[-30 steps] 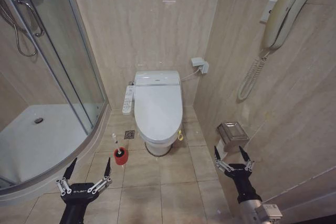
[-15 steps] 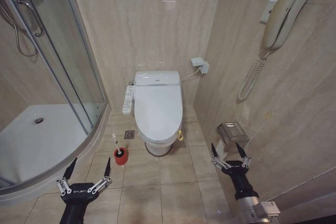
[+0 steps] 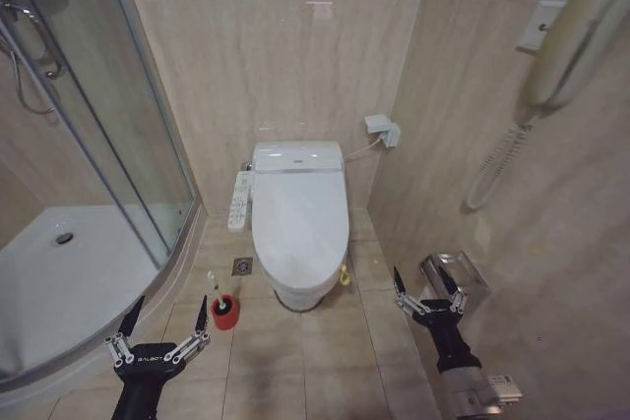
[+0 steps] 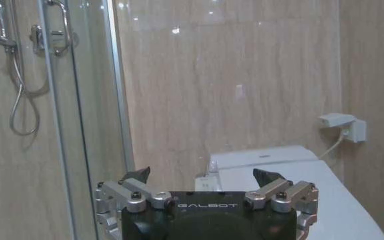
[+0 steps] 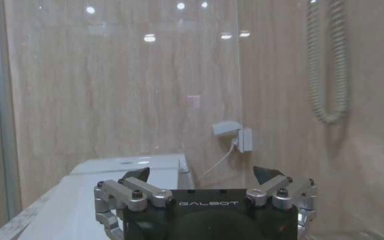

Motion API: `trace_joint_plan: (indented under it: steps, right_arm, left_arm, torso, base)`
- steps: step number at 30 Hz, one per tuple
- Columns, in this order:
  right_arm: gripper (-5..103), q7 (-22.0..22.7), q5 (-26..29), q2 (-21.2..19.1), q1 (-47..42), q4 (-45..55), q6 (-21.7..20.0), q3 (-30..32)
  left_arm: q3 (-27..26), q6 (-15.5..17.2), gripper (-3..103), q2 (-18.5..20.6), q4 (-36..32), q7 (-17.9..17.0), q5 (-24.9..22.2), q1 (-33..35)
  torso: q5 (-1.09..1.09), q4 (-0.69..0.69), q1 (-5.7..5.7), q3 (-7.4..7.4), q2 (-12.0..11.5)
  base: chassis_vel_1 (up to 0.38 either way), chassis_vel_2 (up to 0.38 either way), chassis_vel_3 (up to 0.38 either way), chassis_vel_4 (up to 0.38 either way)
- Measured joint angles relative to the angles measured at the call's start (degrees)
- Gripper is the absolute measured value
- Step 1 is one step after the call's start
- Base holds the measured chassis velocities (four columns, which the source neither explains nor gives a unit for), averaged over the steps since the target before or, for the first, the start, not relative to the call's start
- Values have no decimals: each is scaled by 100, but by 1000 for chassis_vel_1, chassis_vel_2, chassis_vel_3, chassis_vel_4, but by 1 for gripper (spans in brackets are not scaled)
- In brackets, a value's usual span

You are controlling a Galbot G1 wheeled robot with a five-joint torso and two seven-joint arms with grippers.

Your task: Open the toilet lid, clean the toilet bowl with a toilet brush, close the toilet lid, and flush.

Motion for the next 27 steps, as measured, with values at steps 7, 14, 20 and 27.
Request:
trace_joint_plan:
  steps: [7,14,20,27]
  right_arm:
    - [100,-40,-5,15,15,-92,40,-52]
    - [100,-275,-112,34,-117,-539,486,-104]
    - [100,-527,-144,0,-581,-1050,904,-143]
    - [100,-561,-169,9,-754,-1402,1155,-140]
  left_arm:
    - [0,-1,100,0,0,1,0,0]
    - [0,-1,100,1,0,0,0,0]
    - [0,-1,100,0,0,0,0,0]
    - [0,0,100,0,0,0,0,1]
  torso:
    - [1,0,0,0,0]
    - [1,0,7,3,-2]
    - [2,3,1,1,-2]
    - [2,2,-7,-3,3]
  base:
    - [-268,283,291,-293]
    - [-286,289,296,-295]
    - [-90,93,32,-41]
    - [52,-74,-55,61]
